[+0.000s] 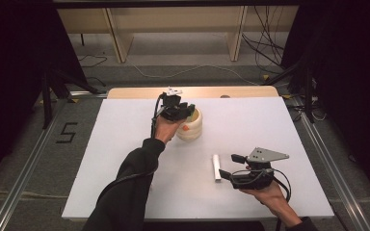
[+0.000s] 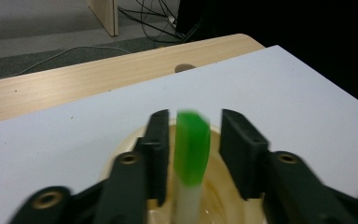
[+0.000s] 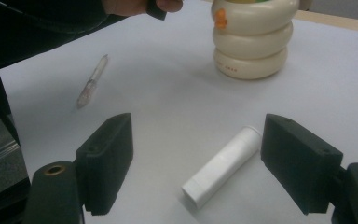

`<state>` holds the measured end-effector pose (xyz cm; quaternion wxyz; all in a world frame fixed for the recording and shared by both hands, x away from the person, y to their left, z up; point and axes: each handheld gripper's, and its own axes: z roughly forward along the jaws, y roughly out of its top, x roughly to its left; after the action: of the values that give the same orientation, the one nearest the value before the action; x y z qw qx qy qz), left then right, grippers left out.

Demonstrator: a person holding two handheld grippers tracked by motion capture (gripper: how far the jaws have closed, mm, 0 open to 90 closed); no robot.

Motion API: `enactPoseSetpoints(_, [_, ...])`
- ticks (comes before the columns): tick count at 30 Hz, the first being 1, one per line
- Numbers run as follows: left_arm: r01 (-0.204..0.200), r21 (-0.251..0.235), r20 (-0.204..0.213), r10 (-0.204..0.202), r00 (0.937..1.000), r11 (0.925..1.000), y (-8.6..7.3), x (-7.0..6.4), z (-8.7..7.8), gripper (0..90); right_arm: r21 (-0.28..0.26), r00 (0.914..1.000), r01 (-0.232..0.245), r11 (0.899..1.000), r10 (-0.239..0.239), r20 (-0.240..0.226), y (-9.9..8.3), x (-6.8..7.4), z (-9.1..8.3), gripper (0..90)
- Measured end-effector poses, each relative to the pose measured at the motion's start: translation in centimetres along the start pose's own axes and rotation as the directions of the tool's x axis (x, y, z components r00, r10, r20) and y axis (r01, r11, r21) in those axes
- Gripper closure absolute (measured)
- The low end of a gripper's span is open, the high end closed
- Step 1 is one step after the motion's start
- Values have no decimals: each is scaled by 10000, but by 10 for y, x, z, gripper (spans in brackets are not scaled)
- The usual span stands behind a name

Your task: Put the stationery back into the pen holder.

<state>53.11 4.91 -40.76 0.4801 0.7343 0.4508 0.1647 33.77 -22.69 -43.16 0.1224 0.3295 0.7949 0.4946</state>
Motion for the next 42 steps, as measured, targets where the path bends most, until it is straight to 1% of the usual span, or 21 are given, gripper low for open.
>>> enactPoseSetpoints(1, [52, -80, -92, -53, 9999, 10000, 1, -1, -2, 503, -21, 10000, -27, 10000, 27, -5, 0, 0, 0, 262])
enactPoseSetpoints(2, [40, -46, -84, -41, 10000, 10000, 2, -1, -4, 458, 24, 10000, -21, 10000, 21, 2, 0, 0, 0, 262])
enactPoseSetpoints(3, [97, -67, -39, -97, 9999, 9999, 3, 0, -6, 458, 24, 10000, -21, 10000, 21, 2, 0, 0, 0, 262])
enactPoseSetpoints(6, [112, 14, 32, -113, 9999, 9999, 7, 0, -15, 373, 26, 10000, 2, 10000, -2, 23, 0, -1, 0, 262])
enactPoseSetpoints(7, [40, 45, 47, -41, 10000, 10000, 8, 0, -19, 354, -13, 10000, -2, 10000, 2, 37, 0, -1, 0, 262])
enactPoseSetpoints(10, [78, 230, 304, -85, 9995, 9997, 9, 1, -31, 323, 33, 9999, -61, 10000, 60, 108, 0, -1, 0, 262])
enactPoseSetpoints(11, [196, 199, 421, -204, 9989, 9996, 9, 0, -35, 310, 57, 9999, -92, 9999, 91, 129, 0, -1, 0, 262])
enactPoseSetpoints(12, [113, 338, 528, -131, 9985, 9994, 8, 1, -39, 300, 65, 9999, -92, 9999, 91, 146, 0, -1, 0, 261])
enactPoseSetpoints(15, [134, 335, 772, -159, 9969, 9994, 5, -1, -51, 258, 63, 9996, -46, 10000, 45, 286, 0, -2, 0, 259])
enactPoseSetpoints(16, [65, 396, 812, -97, 9967, 9992, 5, 0, -55, 258, 63, 9996, -46, 10000, 45, 286, 0, -2, 0, 259])
enactPoseSetpoints(19, [91, 365, 1074, -129, 9941, 9993, 1, -1, -70, 235, 128, 9992, -111, 9999, 106, 380, 1, -2, -1, 258])
enactPoseSetpoints(24, [27, 72, 1318, -37, 9913, 10000, -8, -1, -89, 223, 178, 9986, -171, 9997, 162, 500, 0, -3, 1, 256])
enactPoseSetpoints(27, [-172, 169, 1382, 147, 9903, 9997, -11, -2, -96, 216, 247, 9980, -205, 9995, 190, 598, 1, -3, 1, 256])
enactPoseSetpoints(29, [-162, 18, 1459, 157, 9892, 9999, -13, -3, -102, 215, 262, 9974, -244, 9994, 226, 685, 1, -5, 0, 256])
enactPoseSetpoints(30, [-222, -2, 1466, 220, 9889, 9998, -14, -3, -105, 215, 262, 9974, -244, 9994, 226, 685, 1, -5, 0, 256])
enactPoseSetpoints(31, [-268, 3, 1478, 265, 9887, 9996, -16, -3, -107, 211, 285, 9963, -385, 9989, 362, 774, 0, -6, 1, 256])
enactPoseSetpoints(34, [-362, -8, 1491, 359, 9882, 9993, -23, -4, -112, 207, 343, 9957, -423, 9985, 394, 834, -1, -8, 1, 256])
enactPoseSetpoints(35, [-327, -50, 1534, 330, 9876, 9995, -25, -5, -114, 204, 385, 9947, -524, 9979, 488, 903, -1, -8, 2, 255])
enactPoseSetpoints(37, [-388, -78, 1611, 395, 9861, 9992, -28, -5, -116, 199, 392, 9947, -498, 9980, 460, 925, -1, -9, 2, 256])
enactPoseSetpoints(39, [-357, -161, 1712, 379, 9845, 9992, -30, -7, -120, 191, 519, 9928, -587, 9969, 528, 1077, -1, -10, 2, 255])
enactPoseSetpoints(42, [-449, -338, 1809, 503, 9822, 9984, -35, -9, -126, 186, 531, 9915, -673, 9963, 608, 1154, -1, -12, 3, 255])
